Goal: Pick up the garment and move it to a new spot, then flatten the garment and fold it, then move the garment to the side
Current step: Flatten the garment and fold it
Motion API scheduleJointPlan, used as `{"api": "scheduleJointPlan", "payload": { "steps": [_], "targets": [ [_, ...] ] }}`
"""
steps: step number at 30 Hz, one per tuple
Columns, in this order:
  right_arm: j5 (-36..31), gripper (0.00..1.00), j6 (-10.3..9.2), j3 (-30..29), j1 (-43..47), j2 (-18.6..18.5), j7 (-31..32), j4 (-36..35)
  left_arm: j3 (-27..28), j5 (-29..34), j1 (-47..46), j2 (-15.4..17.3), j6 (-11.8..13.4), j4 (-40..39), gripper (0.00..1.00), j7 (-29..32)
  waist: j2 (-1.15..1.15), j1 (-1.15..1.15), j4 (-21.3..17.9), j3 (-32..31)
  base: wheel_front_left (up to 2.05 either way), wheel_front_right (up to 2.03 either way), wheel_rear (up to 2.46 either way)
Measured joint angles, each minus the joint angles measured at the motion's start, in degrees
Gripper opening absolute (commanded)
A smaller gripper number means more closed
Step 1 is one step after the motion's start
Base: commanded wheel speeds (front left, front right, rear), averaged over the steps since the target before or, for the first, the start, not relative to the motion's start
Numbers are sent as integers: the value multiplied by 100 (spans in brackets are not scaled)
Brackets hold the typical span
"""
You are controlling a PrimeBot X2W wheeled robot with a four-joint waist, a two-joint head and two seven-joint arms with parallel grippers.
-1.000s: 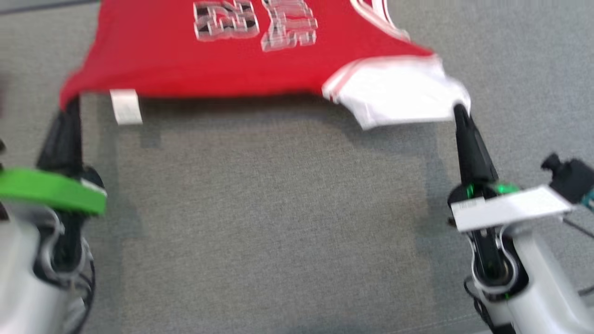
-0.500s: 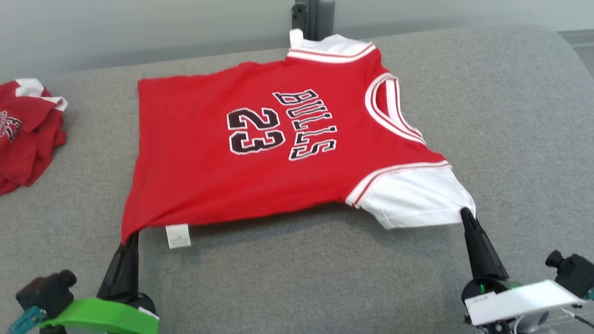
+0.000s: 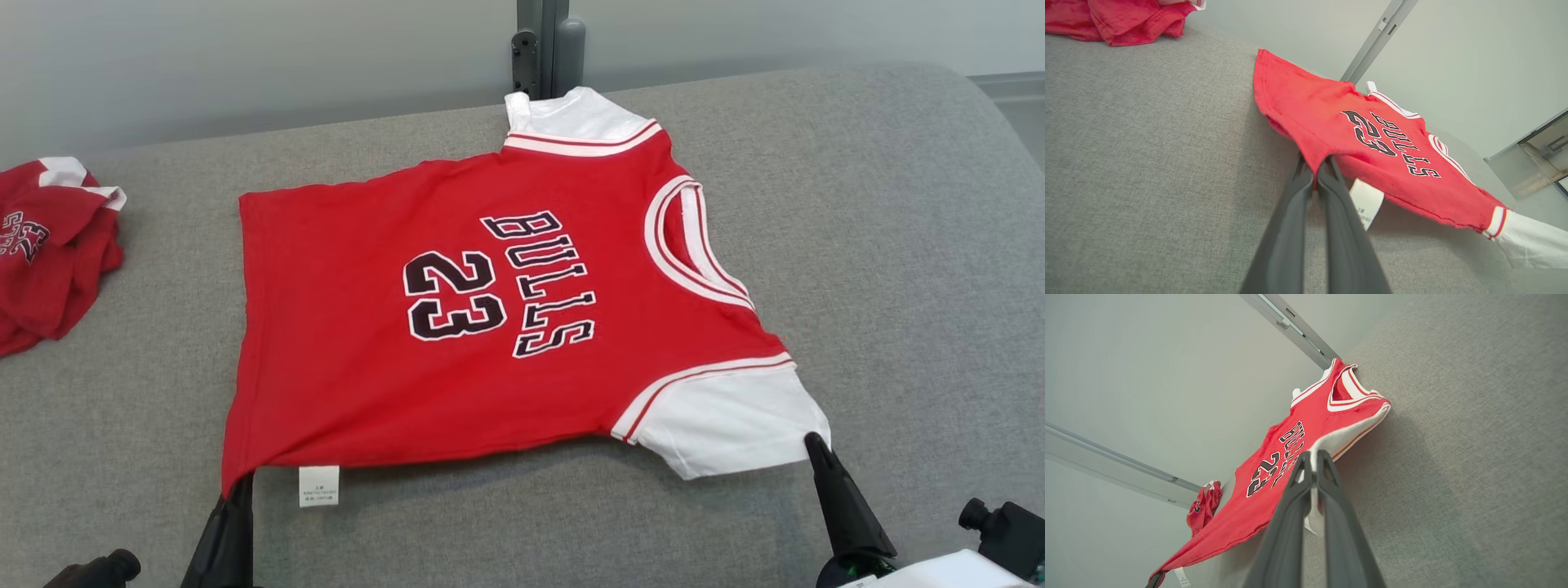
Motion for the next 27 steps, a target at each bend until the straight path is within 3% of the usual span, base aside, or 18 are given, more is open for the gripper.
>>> {"api": "scheduleJointPlan", "payload": {
  "steps": [6, 19, 27],
  "targets": [
    [-59, 0, 1, -4, -318, 66, -9, 642, -113, -136, -97, -131, -80, 592, 0, 105, 0, 0, 4, -26, 0, 0, 0],
    [43, 0, 0, 107, -1193, 113, -389, 1379, -30, -889, -867, -656, -615, 1118, 0, 225, 0, 0, 29, 133, 0, 0, 0],
    [71, 0, 1, 185, -2391, 145, -639, 2107, 3, -894, -1841, -789, -535, 1837, 0, 372, 0, 0, 40, 370, 0, 0, 0]
  ]
}}
